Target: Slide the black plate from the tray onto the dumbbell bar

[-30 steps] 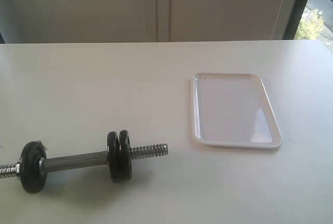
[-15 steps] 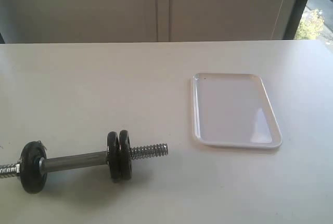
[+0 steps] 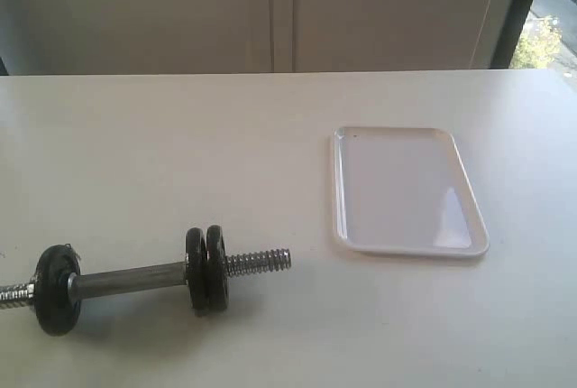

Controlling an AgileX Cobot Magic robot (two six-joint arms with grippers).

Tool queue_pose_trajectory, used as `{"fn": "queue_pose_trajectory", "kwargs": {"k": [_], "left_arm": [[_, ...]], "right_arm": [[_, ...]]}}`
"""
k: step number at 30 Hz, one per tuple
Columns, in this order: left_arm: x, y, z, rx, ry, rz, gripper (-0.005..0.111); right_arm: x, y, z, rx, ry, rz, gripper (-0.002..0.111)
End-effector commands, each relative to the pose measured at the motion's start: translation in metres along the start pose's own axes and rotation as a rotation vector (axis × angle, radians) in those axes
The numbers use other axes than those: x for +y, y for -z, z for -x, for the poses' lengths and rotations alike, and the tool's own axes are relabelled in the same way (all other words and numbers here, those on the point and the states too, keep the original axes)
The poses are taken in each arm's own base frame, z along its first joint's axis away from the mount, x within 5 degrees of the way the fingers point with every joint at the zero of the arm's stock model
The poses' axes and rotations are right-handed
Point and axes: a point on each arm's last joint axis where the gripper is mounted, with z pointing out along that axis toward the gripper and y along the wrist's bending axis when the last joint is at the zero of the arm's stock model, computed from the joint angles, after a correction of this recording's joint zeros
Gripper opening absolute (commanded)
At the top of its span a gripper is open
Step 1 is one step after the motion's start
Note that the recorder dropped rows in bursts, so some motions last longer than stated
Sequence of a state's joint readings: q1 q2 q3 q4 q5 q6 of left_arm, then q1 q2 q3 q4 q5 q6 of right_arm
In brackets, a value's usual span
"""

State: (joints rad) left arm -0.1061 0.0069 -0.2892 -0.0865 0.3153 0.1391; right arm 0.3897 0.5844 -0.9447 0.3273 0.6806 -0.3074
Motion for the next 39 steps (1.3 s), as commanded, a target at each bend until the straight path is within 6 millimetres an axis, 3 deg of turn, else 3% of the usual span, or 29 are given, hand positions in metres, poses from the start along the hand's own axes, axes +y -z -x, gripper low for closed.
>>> {"fn": "queue_pose_trajectory", "kwargs": {"k": [1, 8, 17, 25, 39], "left_arm": [[-0.002, -0.009, -0.019, 0.028, 0.053, 0.002, 0.0], [-0.006, -0.02, -0.05, 0.125, 0.183, -0.002, 0.0], [-0.011, -0.028, -0.087, 0.237, 0.195, -0.009, 0.0], [-0.009, -0.028, -0.085, 0.215, 0.064, 0.005, 0.0], [-0.007, -0.029, -0.081, 0.173, 0.069, 0.024, 0.0]], "right_arm": [[-0.001, 0.001, -0.001, -0.001, 0.012, -0.009, 0.0], [-0.001, 0.001, -0.001, -0.001, 0.012, -0.009, 0.0], [-0.001, 0.001, -0.001, -0.001, 0.012, -0.009, 0.0], [-0.001, 0.001, -0.001, -0.001, 0.012, -0.009, 0.0], [-0.001, 0.001, -0.001, -0.001, 0.012, -0.009, 0.0]]}}
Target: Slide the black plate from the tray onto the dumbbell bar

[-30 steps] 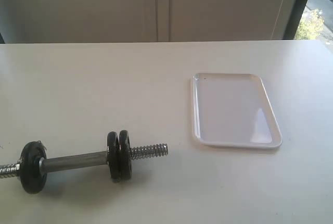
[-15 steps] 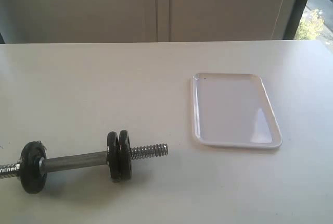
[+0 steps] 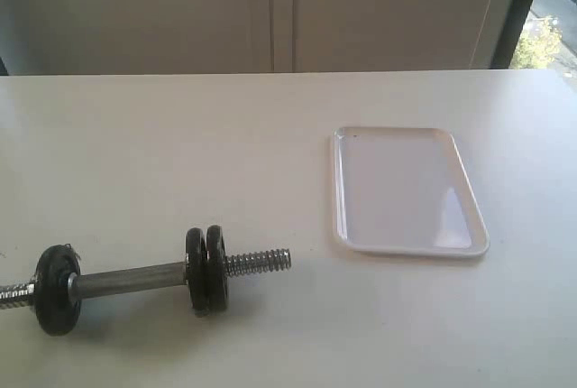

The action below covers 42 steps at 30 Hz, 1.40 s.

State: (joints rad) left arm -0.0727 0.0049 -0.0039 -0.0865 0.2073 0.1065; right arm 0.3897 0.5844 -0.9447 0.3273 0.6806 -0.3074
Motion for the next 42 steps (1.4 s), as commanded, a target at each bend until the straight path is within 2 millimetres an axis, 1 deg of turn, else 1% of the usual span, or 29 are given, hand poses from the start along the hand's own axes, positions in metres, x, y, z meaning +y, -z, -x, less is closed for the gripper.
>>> {"fn": "queue_pose_trajectory", "kwargs": {"k": [1, 14, 20, 26, 29, 37, 42], "left_arm": [[0.0, 0.0, -0.001, -0.007, 0.009, -0.001, 0.0], [0.0, 0.0, -0.001, -0.007, 0.009, -0.001, 0.0], [0.0, 0.0, -0.001, -0.007, 0.009, -0.001, 0.0], [0.0, 0.0, -0.001, -0.007, 0.008, -0.003, 0.0], [0.0, 0.0, -0.001, -0.007, 0.008, -0.003, 0.0], [-0.003, 0.0, 0.0, -0.012, -0.011, -0.059, 0.0], [-0.003, 0.0, 0.0, -0.012, -0.011, -0.059, 0.0]], "right_arm": [[-0.001, 0.001, -0.001, -0.001, 0.012, -0.009, 0.0], [0.001, 0.002, -0.001, -0.003, 0.014, 0.005, 0.0], [0.006, 0.011, 0.0, -0.033, 0.027, 0.044, 0.0], [0.007, 0.019, 0.0, -0.06, 0.032, 0.046, 0.0], [0.009, 0.03, 0.001, -0.096, 0.039, 0.045, 0.0], [0.016, 0.074, -0.003, -0.237, 0.063, 0.038, 0.0], [0.018, 0.087, -0.006, -0.271, 0.071, 0.037, 0.0]]}}
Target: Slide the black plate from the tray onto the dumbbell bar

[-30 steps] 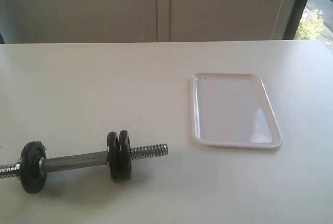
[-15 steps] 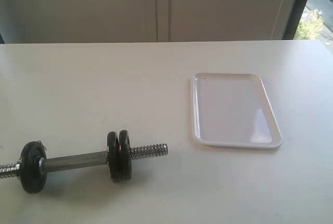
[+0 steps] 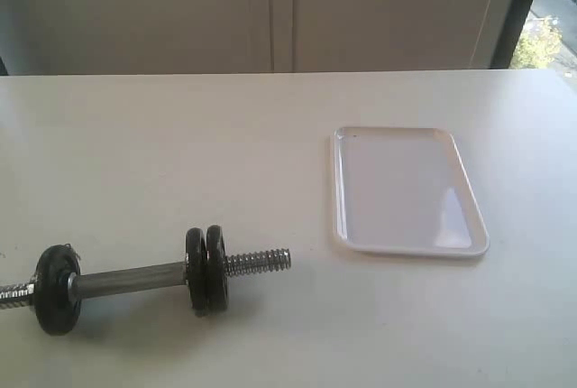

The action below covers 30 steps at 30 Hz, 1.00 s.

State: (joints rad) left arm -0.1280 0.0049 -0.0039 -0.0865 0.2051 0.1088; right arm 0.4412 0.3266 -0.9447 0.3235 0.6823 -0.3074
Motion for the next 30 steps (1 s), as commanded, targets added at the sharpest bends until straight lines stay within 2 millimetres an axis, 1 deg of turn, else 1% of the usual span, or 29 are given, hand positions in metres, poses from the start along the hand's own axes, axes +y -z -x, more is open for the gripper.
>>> {"fn": "queue_pose_trajectory", "kwargs": {"k": [1, 10, 30], "left_arm": [[-0.0006, -0.0001, -0.0007, -0.005, 0.009, -0.007, 0.0], [-0.0006, -0.0001, -0.0007, -0.005, 0.009, -0.007, 0.0], [-0.0006, -0.0001, -0.0007, -0.005, 0.009, -0.007, 0.0]], "right_arm": [[0.0019, 0.0101, -0.0004, -0.027, 0.014, 0.001, 0.0], [0.0021, 0.0061, -0.009, 0.015, 0.007, 0.009, 0.0], [0.0022, 0.0067, -0.0089, 0.013, 0.008, 0.009, 0.0]]}}
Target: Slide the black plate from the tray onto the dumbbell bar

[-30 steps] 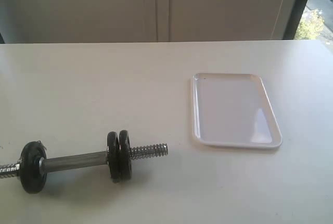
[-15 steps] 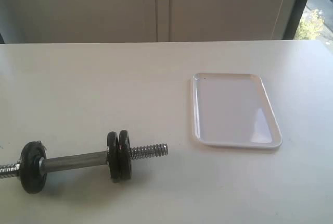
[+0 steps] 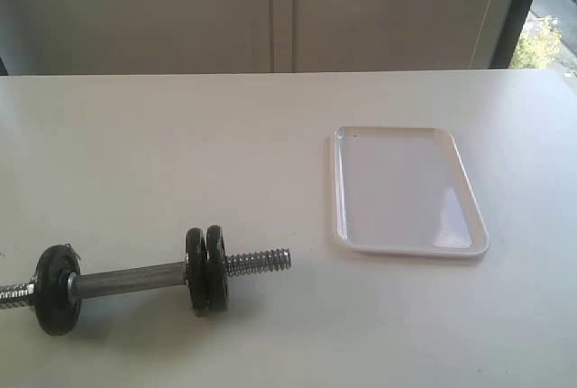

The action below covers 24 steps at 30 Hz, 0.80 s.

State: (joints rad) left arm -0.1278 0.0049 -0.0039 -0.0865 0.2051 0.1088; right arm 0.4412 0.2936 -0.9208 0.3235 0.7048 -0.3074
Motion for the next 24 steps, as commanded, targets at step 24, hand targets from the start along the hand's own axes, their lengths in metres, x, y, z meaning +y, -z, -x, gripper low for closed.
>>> {"fn": "queue_pose_trajectory", "kwargs": {"k": [24], "left_arm": [[-0.001, 0.0, -0.001, -0.005, 0.007, -0.008, 0.0]], "right_arm": [[0.001, 0.002, -0.023, 0.028, 0.002, -0.033, 0.0]]}}
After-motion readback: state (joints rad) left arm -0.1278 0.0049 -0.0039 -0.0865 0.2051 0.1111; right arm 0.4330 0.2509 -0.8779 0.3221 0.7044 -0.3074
